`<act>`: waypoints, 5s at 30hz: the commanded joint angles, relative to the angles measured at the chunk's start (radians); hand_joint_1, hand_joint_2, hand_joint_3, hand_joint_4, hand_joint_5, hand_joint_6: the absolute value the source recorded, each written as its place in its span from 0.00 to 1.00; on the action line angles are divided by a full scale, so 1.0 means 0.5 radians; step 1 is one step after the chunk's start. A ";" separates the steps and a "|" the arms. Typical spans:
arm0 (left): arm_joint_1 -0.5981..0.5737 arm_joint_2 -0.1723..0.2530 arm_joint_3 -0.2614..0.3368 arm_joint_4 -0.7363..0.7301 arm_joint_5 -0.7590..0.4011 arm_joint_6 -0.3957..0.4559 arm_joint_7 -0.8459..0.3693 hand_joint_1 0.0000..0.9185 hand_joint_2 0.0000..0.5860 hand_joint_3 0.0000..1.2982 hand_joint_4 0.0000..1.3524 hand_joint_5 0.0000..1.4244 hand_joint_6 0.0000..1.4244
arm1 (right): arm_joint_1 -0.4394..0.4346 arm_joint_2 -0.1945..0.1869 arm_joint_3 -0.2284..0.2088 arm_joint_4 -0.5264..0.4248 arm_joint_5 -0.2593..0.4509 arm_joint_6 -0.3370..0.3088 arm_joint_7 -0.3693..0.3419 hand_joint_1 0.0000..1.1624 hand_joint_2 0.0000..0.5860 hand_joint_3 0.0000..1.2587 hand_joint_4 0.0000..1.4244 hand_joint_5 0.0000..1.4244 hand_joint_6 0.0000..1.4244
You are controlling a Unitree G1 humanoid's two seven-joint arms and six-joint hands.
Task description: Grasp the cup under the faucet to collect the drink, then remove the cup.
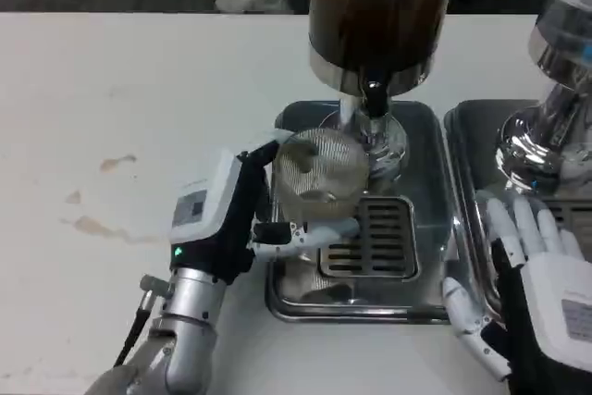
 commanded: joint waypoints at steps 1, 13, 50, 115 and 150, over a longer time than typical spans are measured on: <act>-0.106 -0.063 -0.058 0.078 0.016 0.024 -0.018 0.69 0.00 0.70 0.79 0.83 0.92 | 0.036 0.022 -0.001 -0.040 -0.036 0.018 -0.043 0.01 0.79 0.04 0.00 0.00 0.02; -0.218 -0.221 -0.210 0.204 0.091 0.167 0.015 0.69 0.00 0.70 0.80 0.84 0.92 | 0.046 0.061 -0.001 -0.022 -0.048 0.033 -0.058 0.01 0.79 0.04 0.00 0.00 0.03; -0.103 -0.069 -0.154 0.200 -0.054 0.058 -0.029 0.07 0.00 0.26 0.43 0.59 0.51 | -0.004 0.080 -0.036 0.021 -0.002 0.023 -0.065 0.01 0.79 0.04 0.00 0.00 0.03; 0.149 -0.039 0.262 -1.275 -1.072 -0.318 -1.972 0.00 0.13 0.00 0.00 0.09 0.03 | -0.080 0.045 -0.078 0.115 0.082 -0.036 -0.102 0.01 0.79 0.04 0.00 0.00 0.03; 0.372 0.001 0.142 -1.469 -0.970 -0.297 -2.072 0.00 0.13 0.05 0.00 0.12 0.06 | -0.244 0.020 -0.199 0.162 0.665 -0.294 0.153 0.20 0.70 0.00 0.00 0.00 0.06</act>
